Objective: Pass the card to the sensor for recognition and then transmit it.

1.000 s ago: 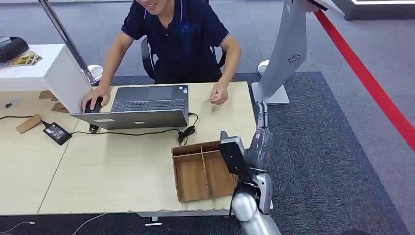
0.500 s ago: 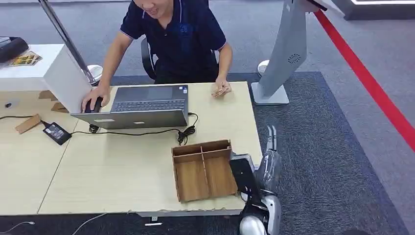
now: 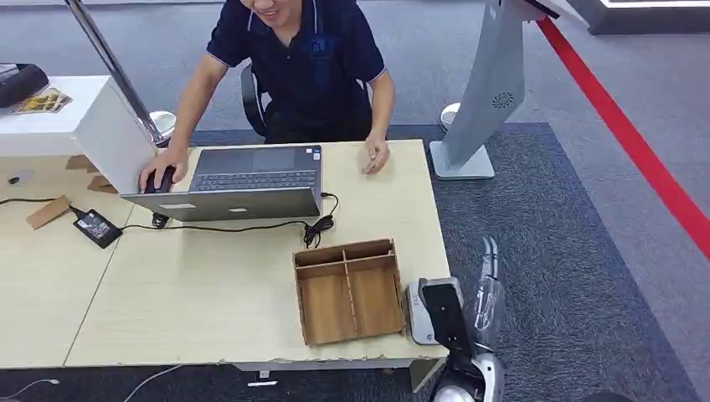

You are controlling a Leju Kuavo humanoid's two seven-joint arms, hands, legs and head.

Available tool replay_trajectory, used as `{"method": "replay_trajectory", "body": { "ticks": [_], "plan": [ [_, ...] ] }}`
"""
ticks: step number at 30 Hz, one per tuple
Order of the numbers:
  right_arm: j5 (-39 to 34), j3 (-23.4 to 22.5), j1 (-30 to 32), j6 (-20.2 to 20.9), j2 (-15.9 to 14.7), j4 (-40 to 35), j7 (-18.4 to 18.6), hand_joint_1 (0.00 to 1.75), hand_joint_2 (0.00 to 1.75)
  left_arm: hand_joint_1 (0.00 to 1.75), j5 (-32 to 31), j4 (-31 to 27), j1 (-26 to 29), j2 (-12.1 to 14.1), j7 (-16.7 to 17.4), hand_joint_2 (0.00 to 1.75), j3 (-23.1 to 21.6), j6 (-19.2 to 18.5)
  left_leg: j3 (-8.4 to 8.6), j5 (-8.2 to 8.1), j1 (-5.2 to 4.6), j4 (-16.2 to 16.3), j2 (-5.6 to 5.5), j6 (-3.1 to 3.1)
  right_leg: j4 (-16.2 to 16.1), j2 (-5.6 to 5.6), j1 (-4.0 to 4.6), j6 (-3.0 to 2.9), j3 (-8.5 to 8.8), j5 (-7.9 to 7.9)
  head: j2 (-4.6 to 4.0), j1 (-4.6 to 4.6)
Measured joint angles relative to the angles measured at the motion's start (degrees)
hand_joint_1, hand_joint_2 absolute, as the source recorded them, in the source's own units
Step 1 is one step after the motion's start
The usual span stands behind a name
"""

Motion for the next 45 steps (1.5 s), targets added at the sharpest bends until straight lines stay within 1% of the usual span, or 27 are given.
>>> {"method": "replay_trajectory", "body": {
  "ticks": [6, 10, 13, 16, 21, 25, 29, 31, 34, 40, 45],
  "plan": [
    [-1.6, -0.7, -0.2, 0.0, 0.0, 2.4, -2.0, 0.0, 1.75, 0.0, -0.2, 0.0, 0.0, 0.0, 0.0, 0.0, 0.0, 0.0, 0.0, 0.0, 0.0, 0.0, 0.0, 0.0, 0.0, 0.0, 0.0, 0.0, 0.01, 0.0, 0.0, 0.0],
    [-2.7, -1.6, -0.5, 0.0, 0.0, 4.8, -2.1, 0.0, 1.75, 0.0, -0.2, 0.0, 0.0, 0.0, 0.0, 0.0, 0.0, 0.0, -0.01, 0.0, 0.0, 0.0, 0.0, 0.0, 0.0, 0.0, -0.01, 0.0, 0.0, 0.0, -0.02, 0.0],
    [-5.3, -2.1, -0.8, 0.0, 0.0, 6.3, -2.3, 0.0, 1.75, 0.0, -0.2, 0.0, 0.0, 0.0, 0.0, 0.0, 0.0, 0.0, 0.0, 0.0, 0.0, 0.0, 0.0, 0.0, 0.0, 0.0, -0.01, 0.0, 0.0, 0.0, -0.02, 0.0],
    [-9.8, -2.8, -1.2, 0.0, 0.0, 8.4, -3.3, 0.0, 1.75, 0.0, -0.2, 0.0, 0.0, 0.0, 0.0, 0.0, 0.0, 0.0, -0.01, 0.0, 0.0, 0.0, 0.0, 0.0, 0.0, 0.0, -0.01, 0.0, 0.0, 0.0, -0.02, 0.0],
    [-19.6, -3.2, -1.9, 0.0, -0.2, 12.1, -5.4, 0.0, 1.75, 0.0, -0.2, 0.0, 0.0, 0.0, -0.1, 0.0, 0.0, 0.0, -0.01, 0.0, 0.0, 0.0, 0.0, 0.0, 0.0, 0.0, -0.01, 0.0, 0.0, 0.0, 0.0, 0.0],
    [-25.3, -3.3, -2.5, 0.0, -0.5, 14.9, -6.8, 0.0, 1.75, 0.0, -0.2, 0.0, 0.0, 0.0, -0.1, 0.0, 0.0, 0.0, -0.01, 0.0, 0.0, 0.0, 0.0, 0.0, 0.0, 0.0, -0.01, 0.0, 0.0, 0.0, -0.02, -0.02],
    [-30.3, -3.3, -3.0, 0.0, -0.8, 16.2, -7.6, 0.0, 1.75, 0.0, -0.2, 0.0, 0.0, 0.0, -0.1, 0.0, 0.0, 0.0, 0.0, 0.0, 0.0, 0.0, 0.0, 0.0, 0.0, 0.0, -0.01, 0.0, 0.0, 0.0, -0.02, 0.0],
    [-35.1, -3.2, -3.1, 0.0, -1.0, 16.7, -8.3, 0.0, 1.75, 0.0, -0.2, 0.0, 0.0, 0.0, -0.1, 0.0, 0.0, 0.0, -0.01, 0.0, 0.0, 0.0, 0.0, 0.0, 0.0, 0.0, -0.01, 0.0, 0.0, 0.0, 0.0, 0.0],
    [-39.5, -3.1, -3.2, 0.0, -1.3, 17.0, -9.3, 0.0, 1.75, 0.0, -0.2, 0.0, 0.0, 0.0, -0.2, 0.0, 0.0, 0.0, -0.01, 0.0, 0.0, 0.0, 0.0, 0.0, 0.0, 0.0, -0.01, 0.0, 0.0, 0.0, -0.02, 0.0],
    [-40.6, -2.8, -3.7, 0.0, -1.7, 17.4, -10.0, 0.0, 1.75, 0.0, -0.2, 0.0, 0.0, 0.0, -0.2, 0.0, 0.0, 0.0, -0.01, 0.0, 0.0, 0.0, 0.0, 0.0, 0.0, 0.0, -0.01, 0.0, 0.0, 0.0, -0.02, 0.0],
    [-38.4, -2.8, -3.8, 0.0, -1.6, 17.5, -11.1, 0.0, 1.75, 0.0, -0.2, 0.0, 0.0, 0.0, -0.2, 0.0, 0.0, 0.1, -0.01, 0.0, 0.0, 0.0, 0.0, 0.0, 0.0, 0.0, -0.01, 0.0, 0.01, 0.0, -0.02, 0.0]
  ]
}}
